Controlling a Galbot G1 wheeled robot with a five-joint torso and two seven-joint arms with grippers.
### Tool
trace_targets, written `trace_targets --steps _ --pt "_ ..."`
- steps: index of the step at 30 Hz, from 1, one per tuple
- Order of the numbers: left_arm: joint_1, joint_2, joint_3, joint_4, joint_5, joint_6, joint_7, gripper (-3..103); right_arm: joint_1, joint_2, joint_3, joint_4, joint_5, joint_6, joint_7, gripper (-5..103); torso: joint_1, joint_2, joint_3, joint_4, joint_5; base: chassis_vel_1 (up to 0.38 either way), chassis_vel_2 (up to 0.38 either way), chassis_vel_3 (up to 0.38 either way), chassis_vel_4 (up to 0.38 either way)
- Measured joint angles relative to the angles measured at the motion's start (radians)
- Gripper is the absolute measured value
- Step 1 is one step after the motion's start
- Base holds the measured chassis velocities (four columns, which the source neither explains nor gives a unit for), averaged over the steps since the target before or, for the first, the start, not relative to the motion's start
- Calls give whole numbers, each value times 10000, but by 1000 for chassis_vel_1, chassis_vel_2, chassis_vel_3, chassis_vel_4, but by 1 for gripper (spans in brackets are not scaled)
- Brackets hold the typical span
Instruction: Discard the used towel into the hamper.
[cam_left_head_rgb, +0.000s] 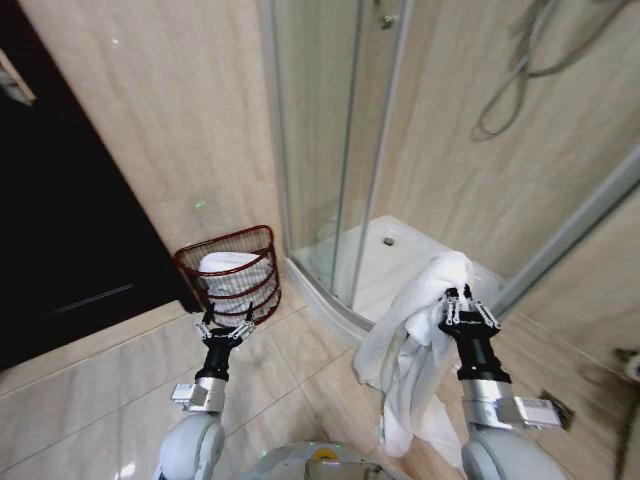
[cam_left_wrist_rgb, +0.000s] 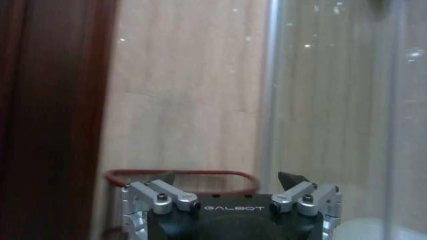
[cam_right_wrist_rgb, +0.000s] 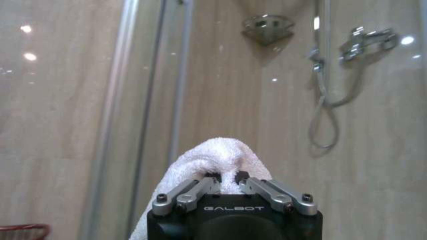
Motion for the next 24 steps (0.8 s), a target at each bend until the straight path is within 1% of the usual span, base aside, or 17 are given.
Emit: trace_targets --steps 1,2,5,7,8,9,11,13,15,16,19,20,23,24 --pt "1 0 10 0 -9 -2 0 100 28 4 25 -70 -3 19 -1 10 0 -3 -3 0 2 236 220 -41 -65" --pt "1 -6 31 0 -16 -8 0 100 53 8 51 -159 -5 60 -4 10 0 -6 -7 -1 -6 236 260 -71 -65" --pt "-15 -22 62 2 -18 -17 -6 100 58 21 55 -246 -23 104 -9 10 0 -9 -9 1 1 272 265 -90 -86" --pt "-30 -40 81 10 -5 -7 -29 100 42 36 30 -272 -67 124 -25 10 0 -9 -11 -1 -9 280 277 -132 -118" --pt "-33 -67 122 6 0 97 -94 100 29 57 -44 -337 -251 166 -78 10 0 -9 -11 1 4 263 260 -184 -177" --pt "-33 -67 122 6 0 97 -94 100 29 57 -44 -337 -251 166 -78 10 0 -9 -11 1 4 263 260 -184 -177" --pt "-54 -102 149 3 4 123 -190 100 46 122 -37 -512 -532 311 -341 10 1 -1 -1 -3 -5 247 264 -186 -202" --pt "-69 -112 149 3 12 136 -278 100 69 140 -62 -585 -582 354 -389 10 1 28 27 -3 0 218 234 -226 -205" --pt "-88 -118 147 4 20 181 -470 100 80 143 -150 -613 -575 351 -408 10 1 64 56 -1 -11 218 204 -200 -168" --pt "-95 -118 136 5 25 236 -593 100 91 144 -222 -621 -561 347 -416 10 1 71 62 -2 -4 184 108 -99 -124" --pt "-97 -119 124 9 60 292 -741 100 92 132 -317 -639 -550 329 -428 10 7 99 85 -1 -8 99 41 -51 -44" --pt "-94 -129 122 8 86 367 -846 100 96 123 -384 -652 -540 322 -428 10 10 160 136 -1 0 4 -50 53 19" --pt "-103 -166 127 -12 96 456 -1024 100 83 103 -447 -664 -525 315 -429 10 14 279 249 -3 0 -68 -73 61 55" --pt "-103 -166 127 -12 96 456 -1024 100 83 103 -447 -664 -525 315 -429 10 14 279 249 -3 0 -84 -85 65 59"
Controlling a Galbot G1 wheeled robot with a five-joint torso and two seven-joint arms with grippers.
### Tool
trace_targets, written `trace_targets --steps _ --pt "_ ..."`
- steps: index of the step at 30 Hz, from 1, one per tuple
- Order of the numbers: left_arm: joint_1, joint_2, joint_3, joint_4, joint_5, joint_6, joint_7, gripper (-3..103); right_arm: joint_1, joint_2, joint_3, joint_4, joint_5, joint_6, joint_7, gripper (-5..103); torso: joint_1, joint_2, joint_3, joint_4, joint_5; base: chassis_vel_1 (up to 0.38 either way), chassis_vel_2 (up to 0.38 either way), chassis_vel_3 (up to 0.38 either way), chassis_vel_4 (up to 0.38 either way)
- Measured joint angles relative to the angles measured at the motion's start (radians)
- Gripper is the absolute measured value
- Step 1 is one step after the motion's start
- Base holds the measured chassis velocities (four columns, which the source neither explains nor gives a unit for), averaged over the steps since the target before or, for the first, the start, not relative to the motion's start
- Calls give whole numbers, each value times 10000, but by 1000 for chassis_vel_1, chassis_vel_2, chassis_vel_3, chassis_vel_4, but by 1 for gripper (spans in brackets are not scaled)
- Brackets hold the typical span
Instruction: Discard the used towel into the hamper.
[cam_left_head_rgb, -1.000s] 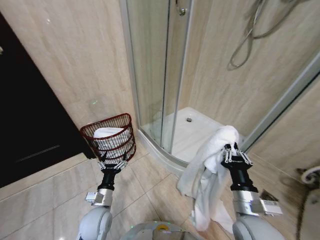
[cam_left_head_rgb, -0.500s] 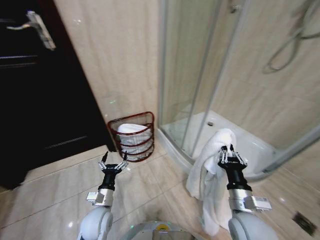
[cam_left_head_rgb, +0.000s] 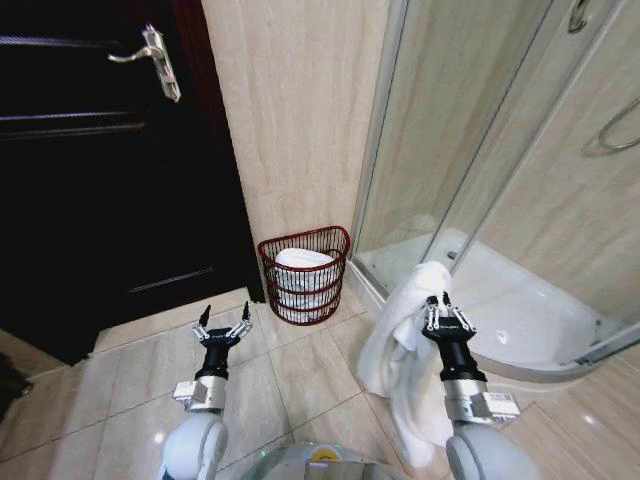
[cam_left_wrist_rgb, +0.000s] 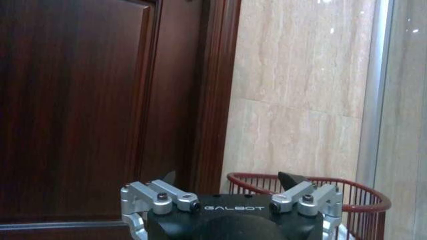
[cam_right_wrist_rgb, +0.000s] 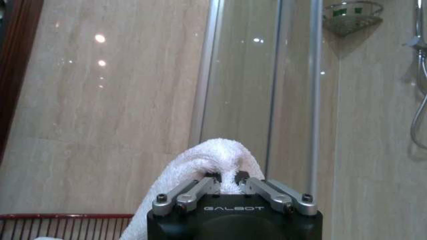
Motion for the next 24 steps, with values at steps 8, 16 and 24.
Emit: trace_targets --steps 8,16,24 --pt "26 -86 23 -111 -17 179 -279 100 -24 -36 -45 -56 118 12 14 10 65 360 303 -1 -2 -18 -18 14 13" --pt "30 -167 54 -65 -30 60 -359 100 -21 -119 -67 19 231 -102 77 10 107 655 560 0 -2 28 16 12 21" --pt "13 -219 57 -120 -33 102 -835 100 2 -165 -48 57 269 -163 94 10 166 959 806 2 -1 48 55 52 53"
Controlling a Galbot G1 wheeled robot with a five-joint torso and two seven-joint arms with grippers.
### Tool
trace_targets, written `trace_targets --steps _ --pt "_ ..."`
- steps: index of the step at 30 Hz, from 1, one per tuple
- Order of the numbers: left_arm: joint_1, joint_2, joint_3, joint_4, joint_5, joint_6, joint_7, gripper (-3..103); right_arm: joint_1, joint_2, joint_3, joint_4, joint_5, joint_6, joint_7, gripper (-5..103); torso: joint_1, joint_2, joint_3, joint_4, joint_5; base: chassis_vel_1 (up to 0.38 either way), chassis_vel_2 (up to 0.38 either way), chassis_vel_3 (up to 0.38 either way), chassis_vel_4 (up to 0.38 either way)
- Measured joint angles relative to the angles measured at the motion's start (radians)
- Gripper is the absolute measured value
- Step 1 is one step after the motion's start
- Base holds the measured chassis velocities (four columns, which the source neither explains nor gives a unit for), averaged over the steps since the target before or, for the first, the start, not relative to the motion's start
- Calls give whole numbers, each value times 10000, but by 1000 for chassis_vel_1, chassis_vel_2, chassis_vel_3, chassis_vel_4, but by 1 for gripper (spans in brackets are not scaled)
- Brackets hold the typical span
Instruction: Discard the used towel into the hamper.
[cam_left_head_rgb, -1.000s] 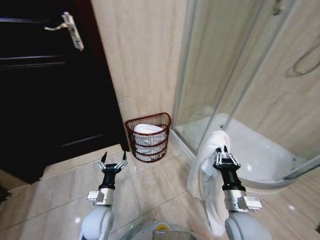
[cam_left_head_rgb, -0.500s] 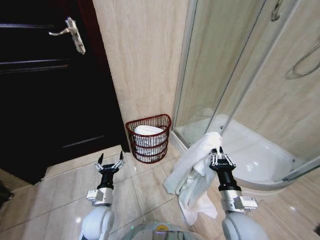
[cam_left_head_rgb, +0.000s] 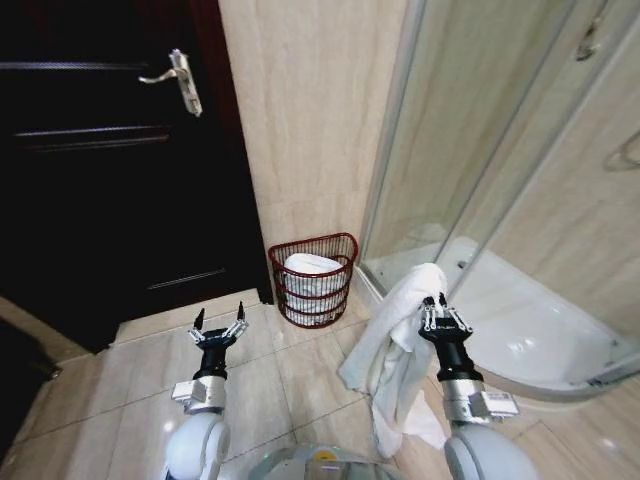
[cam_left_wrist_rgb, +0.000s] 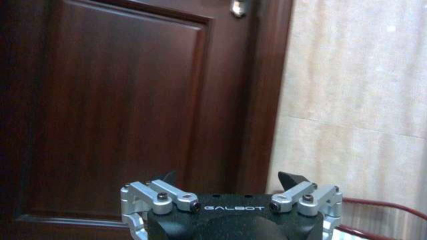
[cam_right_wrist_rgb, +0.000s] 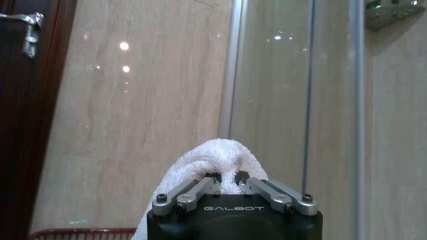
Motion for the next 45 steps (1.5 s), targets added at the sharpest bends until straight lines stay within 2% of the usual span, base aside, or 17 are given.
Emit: trace_targets --steps 3,21,36,45 --pt "21 -52 3 -20 -3 9 -114 100 16 4 23 -4 255 5 5 10 45 177 134 -2 -1 15 17 9 13" --pt "37 -51 -26 -42 28 -50 -112 100 58 22 102 44 346 76 0 10 230 858 629 -1 -1 14 17 16 14" --pt "-35 -13 -32 66 130 -97 93 100 122 34 112 39 435 70 81 10 417 1488 1072 -1 -2 14 19 15 14" --pt "-55 28 -48 70 142 -104 117 100 113 77 93 28 483 113 201 10 483 1698 1215 -1 -1 0 0 0 0"
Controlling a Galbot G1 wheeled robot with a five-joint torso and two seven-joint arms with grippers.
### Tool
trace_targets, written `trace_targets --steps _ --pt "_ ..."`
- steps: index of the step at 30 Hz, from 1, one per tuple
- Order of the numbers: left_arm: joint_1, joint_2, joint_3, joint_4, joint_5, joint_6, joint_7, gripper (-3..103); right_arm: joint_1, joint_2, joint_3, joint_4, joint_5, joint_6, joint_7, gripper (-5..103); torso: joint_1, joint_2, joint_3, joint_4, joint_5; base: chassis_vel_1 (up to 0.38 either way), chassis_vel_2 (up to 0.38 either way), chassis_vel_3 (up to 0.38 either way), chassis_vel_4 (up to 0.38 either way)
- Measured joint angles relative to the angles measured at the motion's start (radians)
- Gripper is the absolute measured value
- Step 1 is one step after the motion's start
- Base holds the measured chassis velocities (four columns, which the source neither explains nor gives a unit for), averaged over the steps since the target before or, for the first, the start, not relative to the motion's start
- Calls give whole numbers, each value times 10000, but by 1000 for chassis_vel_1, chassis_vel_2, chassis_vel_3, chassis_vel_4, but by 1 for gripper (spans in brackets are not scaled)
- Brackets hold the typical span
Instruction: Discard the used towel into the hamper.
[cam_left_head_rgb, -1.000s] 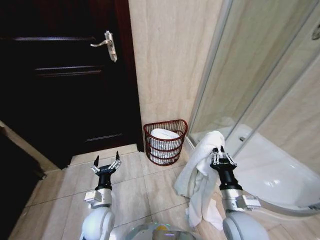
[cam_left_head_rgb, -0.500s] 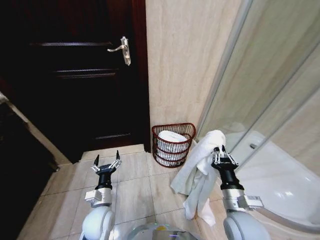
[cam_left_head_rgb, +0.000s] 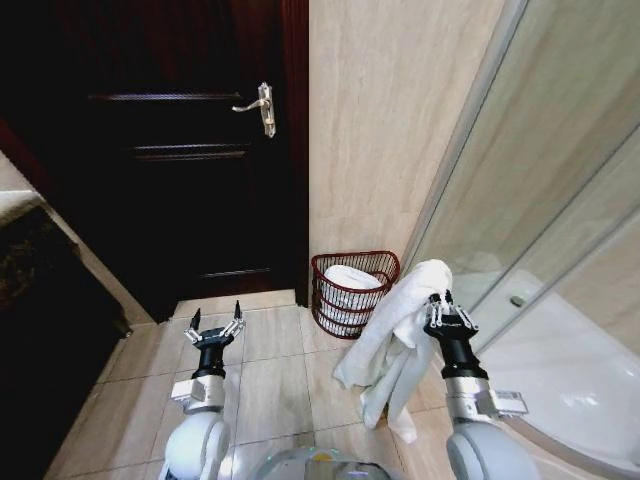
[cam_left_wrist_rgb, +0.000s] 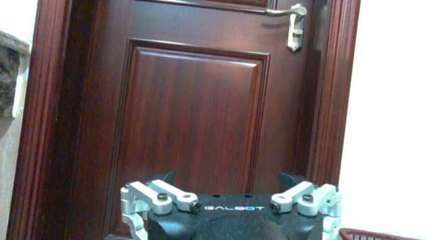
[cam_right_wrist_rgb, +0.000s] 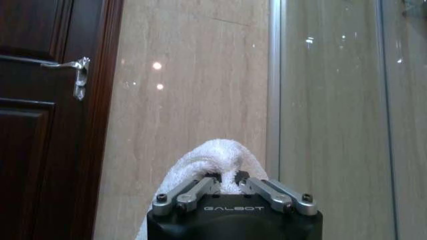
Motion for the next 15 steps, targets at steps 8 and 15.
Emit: trace_targets --steps 8,15 --pt "3 1 6 -3 24 -1 1 100 10 -16 -84 10 28 56 30 10 121 354 233 0 0 0 0 0 0" --pt "22 6 19 -9 97 -3 4 100 29 -12 -82 79 50 57 44 10 192 562 369 0 0 0 0 0 0"
